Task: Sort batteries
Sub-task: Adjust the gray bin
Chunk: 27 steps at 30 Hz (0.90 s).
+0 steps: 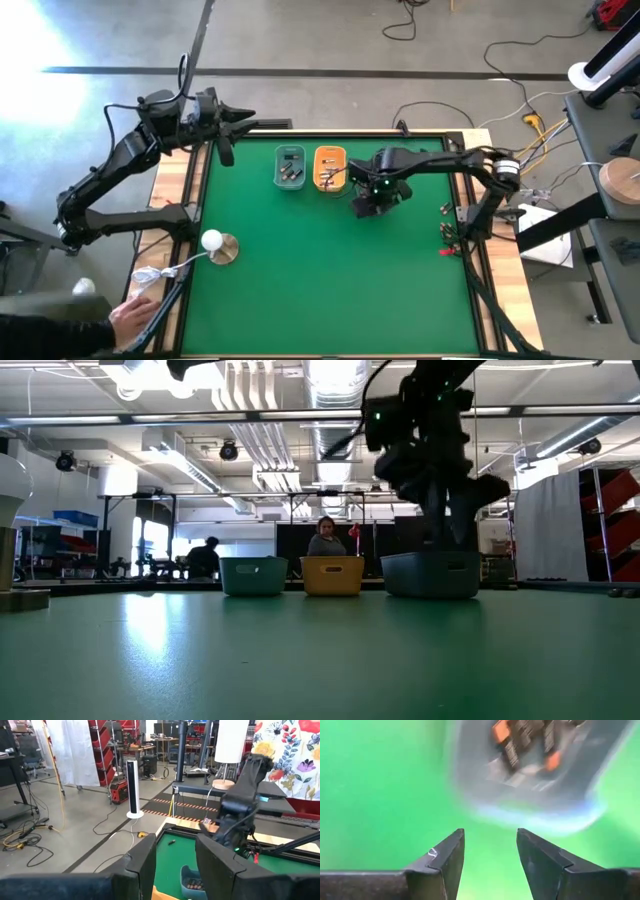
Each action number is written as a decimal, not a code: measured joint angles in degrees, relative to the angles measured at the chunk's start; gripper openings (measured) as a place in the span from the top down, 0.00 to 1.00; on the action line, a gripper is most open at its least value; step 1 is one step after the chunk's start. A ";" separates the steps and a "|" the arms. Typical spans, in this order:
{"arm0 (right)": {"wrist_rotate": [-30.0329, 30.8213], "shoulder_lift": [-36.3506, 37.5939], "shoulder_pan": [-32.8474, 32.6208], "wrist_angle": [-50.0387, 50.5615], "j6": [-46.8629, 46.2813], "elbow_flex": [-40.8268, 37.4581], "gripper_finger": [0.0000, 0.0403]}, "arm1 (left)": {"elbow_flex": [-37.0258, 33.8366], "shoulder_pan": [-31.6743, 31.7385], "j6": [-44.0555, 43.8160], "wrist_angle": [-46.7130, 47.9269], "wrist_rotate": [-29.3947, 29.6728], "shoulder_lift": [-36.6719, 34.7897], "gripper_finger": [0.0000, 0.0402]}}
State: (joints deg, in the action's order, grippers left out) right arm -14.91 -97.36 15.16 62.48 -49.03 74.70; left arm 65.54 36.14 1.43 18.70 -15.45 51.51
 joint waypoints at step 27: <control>6.64 -7.01 22.20 -20.01 3.91 -0.02 0.61 | 0.00 0.00 2.31 3.85 -0.11 -0.66 0.71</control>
State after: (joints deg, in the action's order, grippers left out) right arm -8.28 -104.37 37.36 42.47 -45.11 74.67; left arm 65.54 36.14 3.75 22.54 -15.55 50.85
